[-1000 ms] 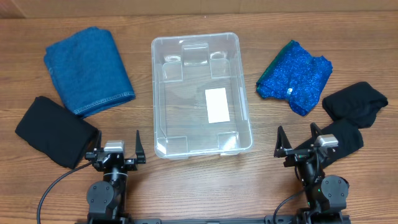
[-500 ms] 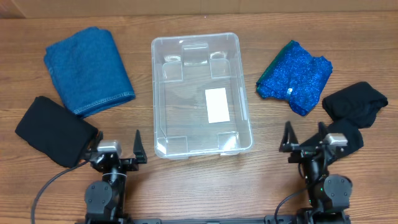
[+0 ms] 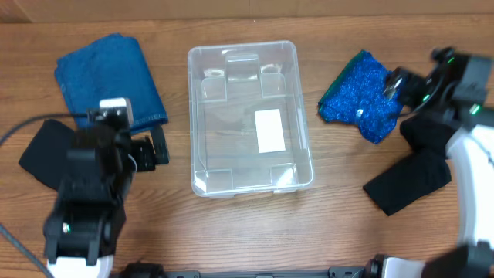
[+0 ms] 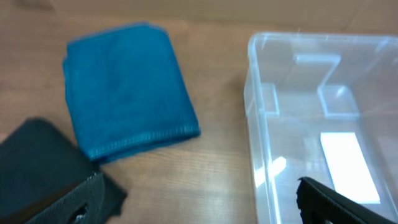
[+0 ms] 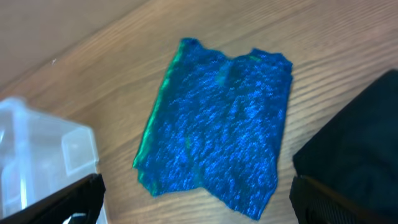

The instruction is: Pack container

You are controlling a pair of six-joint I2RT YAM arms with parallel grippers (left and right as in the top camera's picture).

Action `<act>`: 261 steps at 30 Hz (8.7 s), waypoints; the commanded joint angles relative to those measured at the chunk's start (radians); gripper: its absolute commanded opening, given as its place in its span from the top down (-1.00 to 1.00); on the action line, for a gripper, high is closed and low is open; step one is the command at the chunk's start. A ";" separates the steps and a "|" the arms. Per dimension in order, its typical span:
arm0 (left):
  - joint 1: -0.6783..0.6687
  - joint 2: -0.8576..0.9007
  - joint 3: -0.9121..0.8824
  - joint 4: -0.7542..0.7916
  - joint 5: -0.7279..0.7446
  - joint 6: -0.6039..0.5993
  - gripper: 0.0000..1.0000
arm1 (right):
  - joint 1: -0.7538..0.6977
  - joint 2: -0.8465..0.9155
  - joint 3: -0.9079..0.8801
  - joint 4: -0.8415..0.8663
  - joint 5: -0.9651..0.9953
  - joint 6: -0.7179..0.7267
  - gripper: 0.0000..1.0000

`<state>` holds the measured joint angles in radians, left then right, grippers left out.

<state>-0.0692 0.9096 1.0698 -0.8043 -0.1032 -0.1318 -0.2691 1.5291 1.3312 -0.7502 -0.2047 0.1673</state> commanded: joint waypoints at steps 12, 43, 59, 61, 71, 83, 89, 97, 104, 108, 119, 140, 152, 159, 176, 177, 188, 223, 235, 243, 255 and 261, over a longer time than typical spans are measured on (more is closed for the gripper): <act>0.011 0.066 0.090 -0.036 0.051 -0.004 -1.00 | -0.111 0.467 0.071 0.104 -0.085 -0.040 -1.00; 0.011 0.066 0.090 -0.052 0.051 -0.004 -1.00 | 0.201 0.100 0.436 -0.092 -0.312 -0.236 0.93; 0.011 0.090 0.090 -0.063 0.052 -0.004 -1.00 | 0.782 0.497 0.435 -0.010 -0.309 -0.460 0.92; 0.011 0.104 0.089 -0.068 0.052 -0.004 -1.00 | 0.785 0.525 0.435 0.016 -0.280 -0.455 -0.11; 0.011 0.106 0.089 -0.067 0.052 -0.003 -1.00 | 0.673 0.298 0.488 -0.027 0.346 -0.241 -1.00; 0.011 0.107 0.089 -0.044 0.051 -0.003 -1.00 | -0.200 0.151 0.362 -0.333 0.100 0.182 -1.00; 0.011 0.107 0.090 -0.044 0.051 -0.003 -1.00 | -0.438 0.304 0.181 -0.232 0.068 0.152 -1.00; 0.011 0.107 0.089 -0.047 0.052 -0.003 -1.00 | -0.460 0.458 0.082 -0.045 0.067 0.113 -1.00; 0.011 0.107 0.089 -0.047 0.052 -0.004 -1.00 | -0.449 0.562 0.082 -0.001 -0.143 0.037 -1.00; 0.011 0.107 0.090 -0.048 0.053 -0.004 -1.00 | -0.407 0.562 0.082 0.018 -0.239 -0.012 -0.10; 0.011 0.107 0.090 -0.048 0.052 -0.004 -1.00 | -0.315 0.314 0.273 -0.038 -0.595 -0.066 0.92; 0.011 0.118 0.089 -0.058 0.052 -0.003 -1.00 | 0.655 0.406 0.293 0.014 0.013 -0.422 0.93; 0.011 0.117 0.090 -0.062 0.051 -0.004 -1.00 | 0.627 0.111 0.439 0.008 0.377 -0.144 -1.00; 0.484 0.116 0.093 -0.236 0.173 -0.221 -1.00 | 0.139 0.067 0.435 -0.333 0.145 -0.021 -1.00; 1.132 0.822 0.062 -0.008 0.476 -0.086 -1.00 | 0.073 0.068 0.435 -0.338 0.069 -0.010 -1.00; 1.125 0.858 0.062 0.011 0.502 -0.070 -1.00 | 0.073 0.068 0.435 -0.340 0.069 -0.010 -1.00; 0.899 0.975 0.063 0.111 0.602 0.005 -0.02 | 0.073 0.068 0.435 -0.360 0.069 -0.011 -1.00; -0.418 0.695 0.142 -0.066 0.332 1.027 0.92 | 0.072 0.069 0.407 -0.351 0.098 -0.018 -1.00; -0.407 0.765 0.299 0.239 -0.013 0.614 -1.00 | 0.072 0.069 0.407 -0.360 0.098 -0.017 -1.00; -0.175 0.589 0.492 -0.111 0.030 -0.092 -1.00 | -0.215 0.066 0.378 -0.539 0.166 0.365 -1.00; 0.331 0.525 0.490 -0.160 0.400 -0.082 -1.00 | -0.589 0.066 -0.404 -0.161 -0.131 0.274 -1.00; 0.331 0.525 0.490 -0.163 0.400 -0.082 -1.00 | -0.577 0.066 -0.607 0.171 -0.200 0.250 -0.95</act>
<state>0.2619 1.4445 1.5398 -0.9668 0.2806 -0.2142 -0.8574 1.5806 0.7864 -0.6434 -0.3523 0.4435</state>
